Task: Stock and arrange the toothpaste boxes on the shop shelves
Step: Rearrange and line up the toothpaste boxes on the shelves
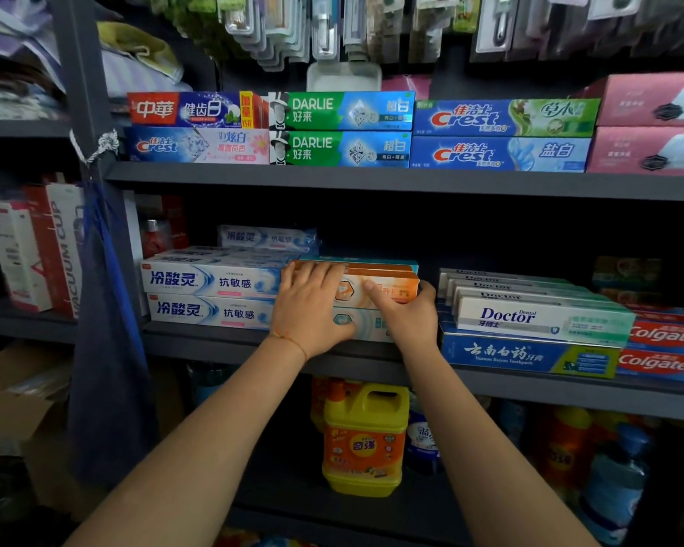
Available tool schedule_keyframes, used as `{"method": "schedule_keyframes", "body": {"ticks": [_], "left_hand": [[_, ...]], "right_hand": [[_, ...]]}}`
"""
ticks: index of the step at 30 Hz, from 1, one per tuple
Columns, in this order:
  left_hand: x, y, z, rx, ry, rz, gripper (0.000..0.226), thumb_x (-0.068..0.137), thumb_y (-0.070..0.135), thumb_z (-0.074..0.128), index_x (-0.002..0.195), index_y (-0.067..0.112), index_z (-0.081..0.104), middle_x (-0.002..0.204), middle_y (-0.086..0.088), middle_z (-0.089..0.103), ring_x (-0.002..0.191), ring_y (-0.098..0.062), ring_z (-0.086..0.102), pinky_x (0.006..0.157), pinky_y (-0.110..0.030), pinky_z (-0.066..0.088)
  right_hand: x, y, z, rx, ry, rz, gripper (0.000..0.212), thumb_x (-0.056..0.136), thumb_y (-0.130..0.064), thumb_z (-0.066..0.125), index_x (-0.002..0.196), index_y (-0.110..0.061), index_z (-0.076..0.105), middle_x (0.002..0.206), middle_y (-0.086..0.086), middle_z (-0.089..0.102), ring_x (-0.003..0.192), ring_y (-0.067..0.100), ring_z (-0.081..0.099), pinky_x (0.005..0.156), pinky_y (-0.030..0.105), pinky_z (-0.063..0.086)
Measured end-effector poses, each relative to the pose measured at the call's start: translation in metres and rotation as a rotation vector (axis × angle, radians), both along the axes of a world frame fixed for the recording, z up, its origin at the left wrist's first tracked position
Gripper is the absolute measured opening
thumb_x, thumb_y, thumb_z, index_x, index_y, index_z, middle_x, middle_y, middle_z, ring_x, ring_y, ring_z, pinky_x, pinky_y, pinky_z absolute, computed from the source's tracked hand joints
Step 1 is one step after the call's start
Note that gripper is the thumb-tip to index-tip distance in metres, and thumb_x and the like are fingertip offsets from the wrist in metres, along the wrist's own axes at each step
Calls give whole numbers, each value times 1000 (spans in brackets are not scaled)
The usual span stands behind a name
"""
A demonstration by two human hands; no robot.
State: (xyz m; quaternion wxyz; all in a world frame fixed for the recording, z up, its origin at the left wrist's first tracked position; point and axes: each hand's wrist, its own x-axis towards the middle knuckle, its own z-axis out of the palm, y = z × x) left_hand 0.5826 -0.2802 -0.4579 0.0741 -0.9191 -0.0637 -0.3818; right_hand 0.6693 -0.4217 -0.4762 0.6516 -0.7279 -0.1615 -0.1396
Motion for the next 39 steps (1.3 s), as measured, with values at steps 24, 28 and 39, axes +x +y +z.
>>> {"method": "schedule_keyframes", "body": {"ticks": [24, 28, 39], "left_hand": [[0, 1, -1, -5, -14, -17, 88, 73, 63, 63, 146, 22, 37, 147, 2, 43, 137, -22, 34, 120, -46, 13], [0, 0, 0, -8, -9, -14, 88, 73, 63, 63, 146, 22, 36, 147, 2, 43, 138, -22, 34, 120, -47, 12], [-20, 18, -1, -163, -40, -138, 86, 82, 54, 47, 156, 19, 21, 163, -3, 21, 152, -20, 10, 124, -41, 0]], "right_hand": [[2, -2, -1, -25, 1, -1, 82, 73, -55, 78, 135, -12, 44, 104, -10, 60, 98, 11, 59, 81, 29, 51], [2, -2, -1, -30, 13, -2, 85, 72, -56, 78, 135, -11, 44, 102, -10, 60, 101, 14, 63, 78, 27, 50], [-35, 11, 24, -327, -643, -279, 98, 78, -51, 73, 151, -4, 26, 155, 17, 30, 147, 30, 23, 121, 44, 18]]}}
